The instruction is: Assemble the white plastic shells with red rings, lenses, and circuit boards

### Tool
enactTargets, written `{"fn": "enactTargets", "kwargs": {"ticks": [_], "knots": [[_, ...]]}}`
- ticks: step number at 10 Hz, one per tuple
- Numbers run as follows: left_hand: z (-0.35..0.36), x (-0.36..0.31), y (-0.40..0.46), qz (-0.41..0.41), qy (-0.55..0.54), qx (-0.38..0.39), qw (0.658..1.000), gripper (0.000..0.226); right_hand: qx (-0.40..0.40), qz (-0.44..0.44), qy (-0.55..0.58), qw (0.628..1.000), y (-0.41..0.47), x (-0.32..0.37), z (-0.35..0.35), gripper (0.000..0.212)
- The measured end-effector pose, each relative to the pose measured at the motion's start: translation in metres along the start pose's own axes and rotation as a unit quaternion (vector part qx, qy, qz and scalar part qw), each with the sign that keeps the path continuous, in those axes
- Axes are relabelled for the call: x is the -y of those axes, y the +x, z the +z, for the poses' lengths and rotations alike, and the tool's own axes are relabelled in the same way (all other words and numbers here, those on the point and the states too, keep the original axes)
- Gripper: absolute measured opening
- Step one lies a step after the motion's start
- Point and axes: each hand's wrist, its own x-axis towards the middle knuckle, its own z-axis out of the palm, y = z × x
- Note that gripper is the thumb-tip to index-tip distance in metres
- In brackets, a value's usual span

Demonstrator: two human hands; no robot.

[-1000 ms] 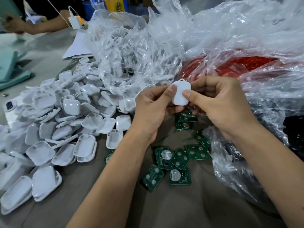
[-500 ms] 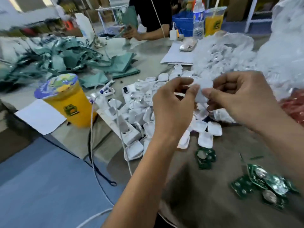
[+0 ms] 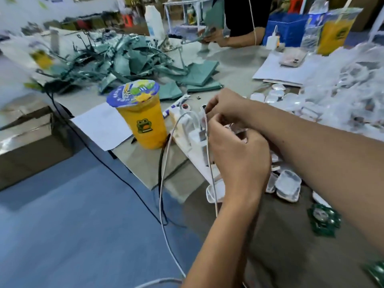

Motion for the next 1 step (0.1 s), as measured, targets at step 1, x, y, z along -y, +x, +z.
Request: {"fn": "enactTargets", "kwargs": {"ticks": [1], "knots": [[0.0060, 0.0026, -0.0021, -0.001, 0.000, -0.002, 1.000, 0.038, -0.012, 0.011, 0.085, 0.996, -0.0068, -0.0055, -0.0046, 0.014]]}}
